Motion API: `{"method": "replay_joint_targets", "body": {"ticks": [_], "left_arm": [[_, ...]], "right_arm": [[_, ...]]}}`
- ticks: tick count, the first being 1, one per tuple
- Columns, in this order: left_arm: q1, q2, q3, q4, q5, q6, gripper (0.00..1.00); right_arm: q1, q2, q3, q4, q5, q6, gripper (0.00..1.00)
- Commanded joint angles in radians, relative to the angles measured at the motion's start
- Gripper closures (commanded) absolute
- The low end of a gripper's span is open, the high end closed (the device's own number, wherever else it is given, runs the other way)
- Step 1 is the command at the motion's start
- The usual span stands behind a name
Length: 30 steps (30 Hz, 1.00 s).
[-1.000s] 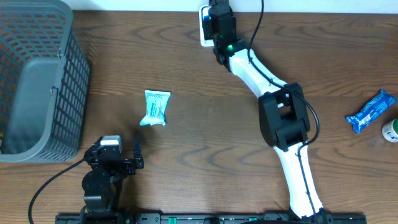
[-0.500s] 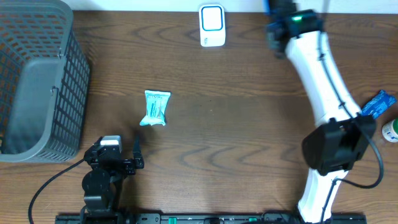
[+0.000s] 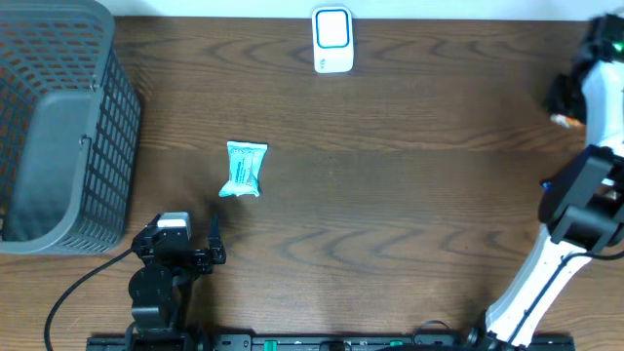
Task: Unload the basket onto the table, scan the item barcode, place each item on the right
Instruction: 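Carry the orange packet right and drop it near the blue bar, then reach the right gripper to the mint-green pouch and grasp it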
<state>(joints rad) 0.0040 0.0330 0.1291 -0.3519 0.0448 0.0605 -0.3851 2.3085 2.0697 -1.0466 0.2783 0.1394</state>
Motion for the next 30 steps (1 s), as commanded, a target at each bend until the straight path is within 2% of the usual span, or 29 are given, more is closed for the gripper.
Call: {"method": "replay_joint_targets", "body": {"ticks": [1, 3, 4, 5, 6, 9, 11, 12, 16, 17, 19, 20, 21, 24, 28, 30], "left_arm": [[0.003, -0.002, -0.021, -0.005, -0.015, 0.014, 0.02], [0.003, -0.002, -0.021, -0.005, -0.015, 0.014, 0.02], [0.003, -0.002, -0.021, -0.005, -0.015, 0.014, 0.02], [0.003, -0.002, -0.021, -0.005, -0.015, 0.014, 0.02], [0.003, -0.002, -0.021, -0.005, -0.015, 0.014, 0.02], [0.003, -0.002, -0.021, -0.005, -0.015, 0.014, 0.02], [0.003, -0.002, -0.021, -0.005, -0.015, 0.014, 0.02], [0.003, -0.002, -0.021, -0.005, -0.016, 0.014, 0.02], [0.003, -0.002, -0.021, -0.005, -0.015, 0.014, 0.02], [0.003, -0.002, -0.021, -0.005, -0.016, 0.014, 0.02], [0.003, -0.002, -0.021, -0.005, -0.015, 0.014, 0.02], [0.003, -0.002, -0.021, -0.005, -0.015, 0.014, 0.02], [0.003, -0.002, -0.021, -0.005, -0.016, 0.014, 0.02], [0.003, -0.002, -0.021, -0.005, -0.015, 0.014, 0.02], [0.003, -0.002, -0.021, -0.005, -0.015, 0.014, 0.02], [0.003, -0.002, -0.021, -0.005, -0.016, 0.014, 0.02]], "right_arm": [[-0.025, 0.023, -0.004, 0.0, -0.075, 0.046, 0.41], [-0.037, 0.008, 0.003, -0.005, -0.066, 0.021, 0.34], [-0.04, -0.007, 0.011, -0.01, -0.066, 0.0, 0.16], [-0.042, -0.016, 0.017, -0.012, -0.066, -0.006, 0.05], [-0.042, -0.043, 0.034, -0.022, -0.063, -0.006, 0.01], [-0.03, -0.118, 0.083, -0.053, -0.09, 0.005, 0.01], [-0.007, -0.19, 0.111, -0.091, -0.194, 0.07, 0.01], [0.017, -0.249, 0.115, -0.124, -0.351, 0.11, 0.01], [0.104, -0.338, 0.114, -0.203, -0.806, 0.11, 0.01], [0.17, -0.346, 0.114, -0.23, -0.959, 0.109, 0.01], [0.256, -0.341, 0.11, -0.25, -1.055, 0.09, 0.02], [0.302, -0.337, 0.103, -0.258, -1.069, 0.095, 0.1], [0.353, -0.332, 0.093, -0.267, -1.065, 0.13, 0.11], [0.511, -0.315, 0.058, -0.284, -0.972, 0.284, 0.08], [0.762, -0.269, 0.02, -0.247, -0.622, 0.53, 0.2], [0.869, -0.232, 0.018, -0.221, -0.478, 0.594, 0.2]]}}
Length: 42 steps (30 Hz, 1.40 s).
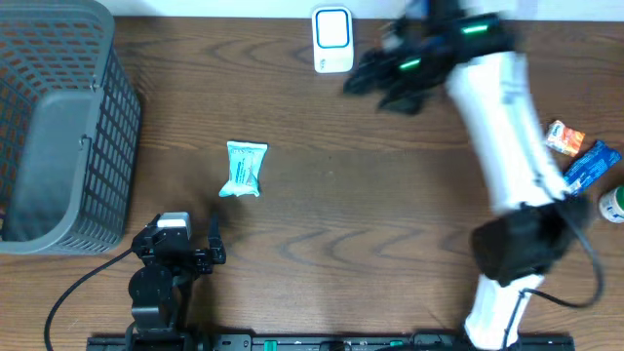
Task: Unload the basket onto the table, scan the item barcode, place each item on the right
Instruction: 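Reach the right gripper to the mint-green pouch and grasp it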
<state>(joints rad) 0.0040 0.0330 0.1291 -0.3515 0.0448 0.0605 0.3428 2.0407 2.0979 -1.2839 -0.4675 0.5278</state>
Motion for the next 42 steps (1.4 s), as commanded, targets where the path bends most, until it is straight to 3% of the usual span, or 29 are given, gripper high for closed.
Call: {"method": "replay_joint_targets", "body": {"ticks": [1, 8, 11, 20, 31, 39, 42], "left_arm": [[0.003, -0.002, -0.021, -0.005, -0.015, 0.014, 0.02], [0.003, -0.002, -0.021, -0.005, -0.016, 0.014, 0.02], [0.003, -0.002, -0.021, -0.005, -0.015, 0.014, 0.02], [0.003, -0.002, -0.021, -0.005, -0.015, 0.014, 0.02], [0.003, -0.002, -0.021, -0.005, -0.015, 0.014, 0.02], [0.003, -0.002, -0.021, -0.005, -0.016, 0.014, 0.02], [0.003, -0.002, -0.021, -0.005, -0.015, 0.014, 0.02]], "right_arm": [[0.212, 0.068, -0.01, 0.045, 0.331, 0.22, 0.2], [0.445, 0.223, -0.01, 0.266, 0.362, 0.22, 0.11], [0.491, 0.288, -0.01, 0.348, 0.384, 0.261, 0.16], [0.512, 0.335, -0.01, 0.406, 0.551, 0.338, 0.19], [0.561, 0.436, -0.01, 0.513, 0.56, 0.378, 0.17], [0.544, 0.429, 0.01, 0.399, 0.567, 0.4, 0.58], [0.516, 0.401, 0.042, 0.268, 0.534, 0.446, 0.64]]}}
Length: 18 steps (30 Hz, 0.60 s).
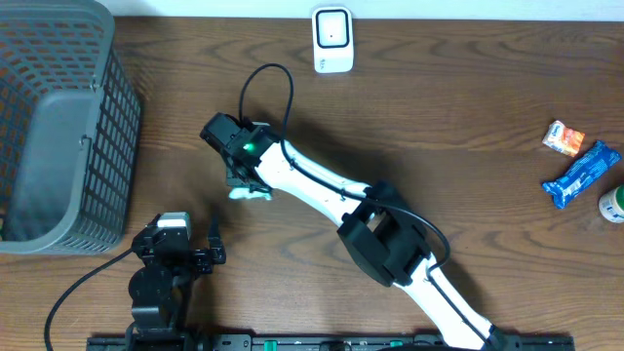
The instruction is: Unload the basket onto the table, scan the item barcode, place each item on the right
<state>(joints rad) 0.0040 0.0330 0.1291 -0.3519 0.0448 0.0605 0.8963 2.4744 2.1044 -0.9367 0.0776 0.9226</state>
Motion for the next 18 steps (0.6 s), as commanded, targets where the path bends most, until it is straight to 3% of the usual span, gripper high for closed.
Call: {"method": "replay_joint_targets", "body": {"ticks": [1, 4, 7, 9, 13, 18], "left_arm": [[0.003, -0.002, -0.021, -0.005, -0.015, 0.014, 0.02], [0.003, -0.002, -0.021, -0.005, -0.015, 0.014, 0.02], [0.003, -0.002, -0.021, -0.005, -0.016, 0.014, 0.02], [0.003, -0.002, -0.021, -0.005, -0.015, 0.014, 0.02], [0.003, -0.002, -0.021, -0.005, -0.015, 0.014, 0.02], [0.003, -0.002, -0.021, -0.005, -0.015, 0.014, 0.02]], "right_arm": [[-0.054, -0.047, 0.047, -0.129, -0.048, 0.063, 0.66], [-0.122, -0.092, 0.063, -0.261, -0.23, 0.055, 0.65], [-0.218, -0.119, 0.063, -0.401, -0.557, -0.105, 0.63], [-0.269, -0.119, 0.063, -0.53, -0.706, -0.154, 0.75], [-0.345, -0.119, 0.061, -0.741, -0.747, -0.153, 0.78], [-0.387, -0.119, 0.053, -0.765, -0.819, -0.219, 0.8]]}}
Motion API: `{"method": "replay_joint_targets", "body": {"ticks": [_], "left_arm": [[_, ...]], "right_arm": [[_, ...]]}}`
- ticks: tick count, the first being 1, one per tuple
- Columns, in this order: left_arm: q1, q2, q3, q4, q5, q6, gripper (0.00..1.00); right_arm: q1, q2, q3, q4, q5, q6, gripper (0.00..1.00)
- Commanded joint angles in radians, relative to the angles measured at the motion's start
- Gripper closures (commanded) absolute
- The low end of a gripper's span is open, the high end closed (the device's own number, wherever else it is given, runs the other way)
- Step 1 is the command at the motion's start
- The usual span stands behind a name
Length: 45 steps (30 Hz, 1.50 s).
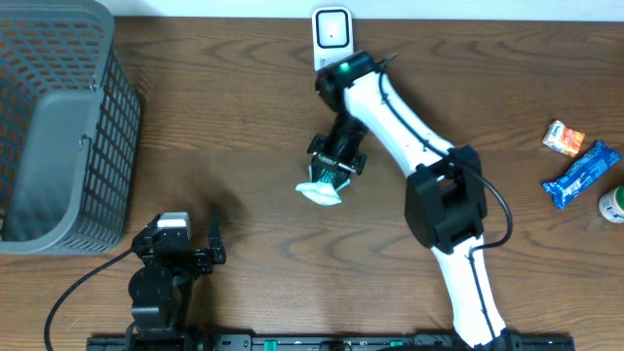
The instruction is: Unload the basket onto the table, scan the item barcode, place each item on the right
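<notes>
A white barcode scanner [332, 39] stands at the table's far edge, centre. My right arm reaches up the middle of the table and bends back toward me. Its gripper [329, 174] is shut on a small teal-and-white packet [320, 191], held below the scanner and a little left of it. The packet sticks out of the fingers toward the left front. My left arm is folded at the front left of the table. Its gripper [215, 242] shows only as a dark sliver, with nothing near it.
A large grey mesh basket [58, 127] fills the left side. At the far right lie an orange snack packet [564, 138], a blue wrapped bar [582, 174] and a white-green item [614, 205] at the frame's edge.
The right gripper was down on the teal packet at the left centre of the table. Now it holds the packet farther right, under the scanner. The left arm is unchanged.
The teal packet first lay alone at left centre, with the right arm off at the right edge. The arm was then near the scanner, then down on the packet. Now the packet is in its grip below the scanner.
</notes>
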<state>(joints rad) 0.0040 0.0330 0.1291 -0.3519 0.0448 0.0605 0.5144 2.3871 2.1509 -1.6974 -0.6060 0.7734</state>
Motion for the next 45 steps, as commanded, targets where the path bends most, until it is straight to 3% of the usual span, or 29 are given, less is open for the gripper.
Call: {"method": "replay_joint_targets", "body": {"ticks": [1, 5, 6, 8, 10, 13, 14, 16, 19, 23, 27, 33, 37, 42, 45], "left_arm": [[0.003, -0.002, -0.021, -0.005, -0.015, 0.014, 0.02], [0.003, -0.002, -0.021, -0.005, -0.015, 0.014, 0.02], [0.003, -0.002, -0.021, -0.005, -0.015, 0.014, 0.02], [0.003, -0.002, -0.021, -0.005, -0.015, 0.014, 0.02], [0.003, -0.002, -0.021, -0.005, -0.015, 0.014, 0.02], [0.003, -0.002, -0.021, -0.005, -0.015, 0.014, 0.02], [0.003, -0.002, -0.021, -0.005, -0.016, 0.014, 0.02], [0.003, -0.002, -0.021, -0.005, -0.016, 0.014, 0.02], [0.003, -0.002, -0.021, -0.005, -0.015, 0.014, 0.02], [0.003, -0.002, -0.021, -0.005, -0.015, 0.014, 0.02], [0.003, -0.002, -0.021, -0.005, -0.015, 0.014, 0.02], [0.003, -0.002, -0.021, -0.005, -0.015, 0.014, 0.02], [0.003, -0.002, -0.021, -0.005, -0.016, 0.014, 0.02], [0.003, -0.002, -0.021, -0.005, -0.016, 0.014, 0.02], [0.003, -0.002, -0.021, -0.005, -0.015, 0.014, 0.02]], "right_arm": [[-0.006, -0.032, 0.006, -0.004, -0.155, -0.083, 0.8], [-0.006, -0.032, 0.006, 0.002, -0.143, -0.108, 0.76], [-0.006, -0.032, 0.006, 0.036, -0.065, -0.132, 0.71], [-0.006, -0.032, 0.006, 0.104, 0.072, -0.156, 0.7], [-0.005, -0.032, 0.006, 0.165, 0.23, -0.184, 0.62], [0.002, -0.032, 0.006, 0.228, 0.434, -0.203, 0.58], [0.003, -0.032, 0.006, 0.246, 0.499, -0.203, 0.41], [0.003, -0.032, 0.008, 0.256, 0.511, -0.212, 0.24], [0.004, -0.035, 0.021, 0.243, 0.511, -0.21, 0.11], [0.035, -0.056, 0.062, 0.224, 0.533, -0.2, 0.02], [0.143, -0.085, 0.123, 0.178, 0.727, -0.063, 0.01], [0.327, -0.04, 0.123, 0.178, 0.998, -0.034, 0.01], [0.388, 0.002, 0.123, 0.198, 1.043, 0.024, 0.01], [0.43, 0.07, 0.123, 0.193, 1.106, 0.087, 0.15], [0.435, 0.106, 0.123, 0.193, 1.117, 0.087, 0.16]]}}
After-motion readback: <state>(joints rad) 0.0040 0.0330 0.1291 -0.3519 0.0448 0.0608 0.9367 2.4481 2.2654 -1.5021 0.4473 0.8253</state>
